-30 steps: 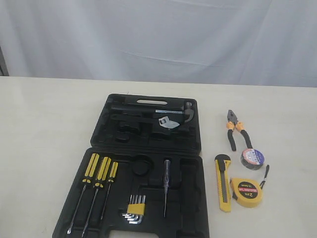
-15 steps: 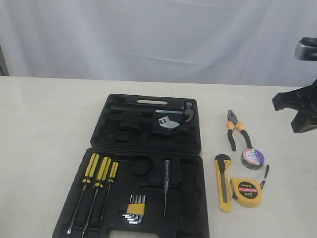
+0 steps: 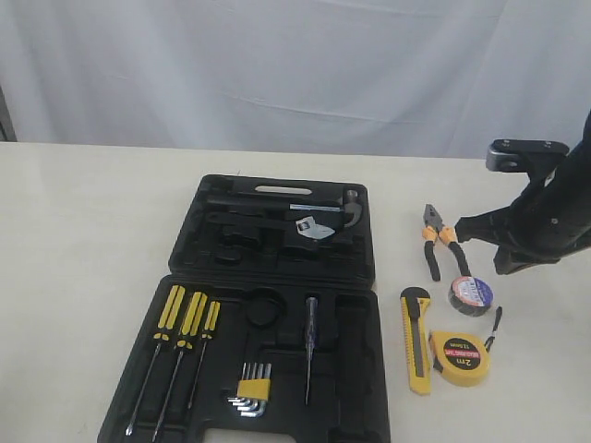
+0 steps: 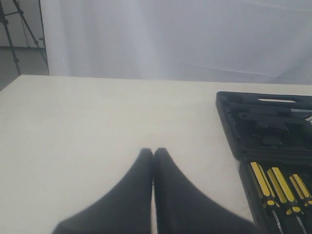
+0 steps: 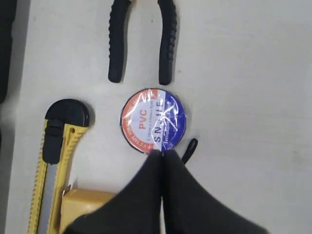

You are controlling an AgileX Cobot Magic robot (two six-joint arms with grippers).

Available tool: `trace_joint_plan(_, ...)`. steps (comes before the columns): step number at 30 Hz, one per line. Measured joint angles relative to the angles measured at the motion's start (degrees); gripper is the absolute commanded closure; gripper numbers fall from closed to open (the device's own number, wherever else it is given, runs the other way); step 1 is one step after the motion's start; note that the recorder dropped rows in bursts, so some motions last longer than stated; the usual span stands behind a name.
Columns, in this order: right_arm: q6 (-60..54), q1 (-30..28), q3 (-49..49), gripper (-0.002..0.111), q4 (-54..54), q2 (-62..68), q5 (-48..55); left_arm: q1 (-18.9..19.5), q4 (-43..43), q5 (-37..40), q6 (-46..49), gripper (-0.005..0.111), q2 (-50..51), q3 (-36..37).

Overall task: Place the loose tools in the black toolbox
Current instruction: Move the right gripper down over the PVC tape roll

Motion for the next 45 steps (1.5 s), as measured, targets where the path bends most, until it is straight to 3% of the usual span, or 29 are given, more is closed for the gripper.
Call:
trace_joint_plan(4,0.00,0.00,0.00,0.104,0.00,0.55,-1.00,0.00,0.00,0.00,0.11,0.107,0.00,0.00)
trace_joint_plan(10,0.00,0.00,0.00,0.055,0.00,0.55,-1.38,0.00,0.00,0.00,0.11,0.107,0.00,0.00)
trace_joint_plan(14,0.00,0.00,0.00,0.040,0.00,0.55,-1.38,0.00,0.00,0.00,0.11,0.107,0.00,0.00)
trace_joint_plan(33,-1.73,0.00,-0.14,0.038,-0.11,5.21,-4.98,0.00,0.00,0.00,0.11,0.107,0.00,0.00)
trace_joint_plan(45,-2.09,3.58,-2.33,0.038,-0.48,10.06,-7.53,0.00,0.00,0.00,0.11,0.107,0.00,0.00)
